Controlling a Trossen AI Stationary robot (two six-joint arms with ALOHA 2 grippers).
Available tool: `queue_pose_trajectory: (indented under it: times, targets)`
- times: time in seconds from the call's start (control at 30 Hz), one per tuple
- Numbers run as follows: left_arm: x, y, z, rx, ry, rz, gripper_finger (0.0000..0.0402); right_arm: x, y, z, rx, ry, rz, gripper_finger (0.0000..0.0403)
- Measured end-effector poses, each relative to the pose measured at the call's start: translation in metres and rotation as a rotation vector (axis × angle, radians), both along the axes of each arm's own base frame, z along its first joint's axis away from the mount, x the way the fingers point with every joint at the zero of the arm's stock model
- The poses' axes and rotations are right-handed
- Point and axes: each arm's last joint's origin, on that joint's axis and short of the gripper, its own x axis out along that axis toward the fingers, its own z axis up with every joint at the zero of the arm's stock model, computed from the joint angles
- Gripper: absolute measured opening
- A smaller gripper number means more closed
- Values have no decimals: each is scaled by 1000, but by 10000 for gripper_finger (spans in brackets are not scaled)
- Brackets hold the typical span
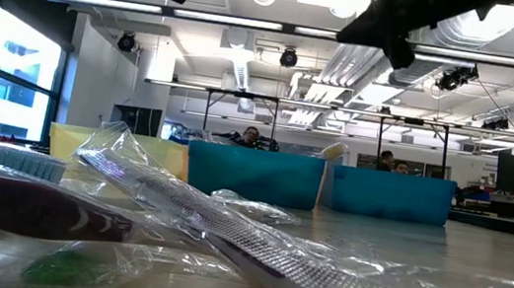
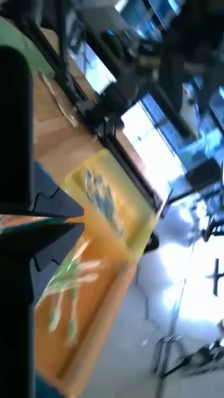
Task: Pick & Place Toothbrushes
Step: Put the purple toothbrush into the blue bin
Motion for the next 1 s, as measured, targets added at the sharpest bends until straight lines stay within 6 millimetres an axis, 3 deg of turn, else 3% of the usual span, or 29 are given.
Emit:
queue_pose_trajectory:
  times: [0.3,0.77,1.0]
  targets:
    - [0,0,0,0,0,0,157,10,23,3,-63,-19,108,5]
    - [0,0,0,-10,-8,-2,157,17,52,4,-96,-19,113,5]
    - [3,-4,0,-126,-79,-128,157,18,62,2,-133,9,175,5]
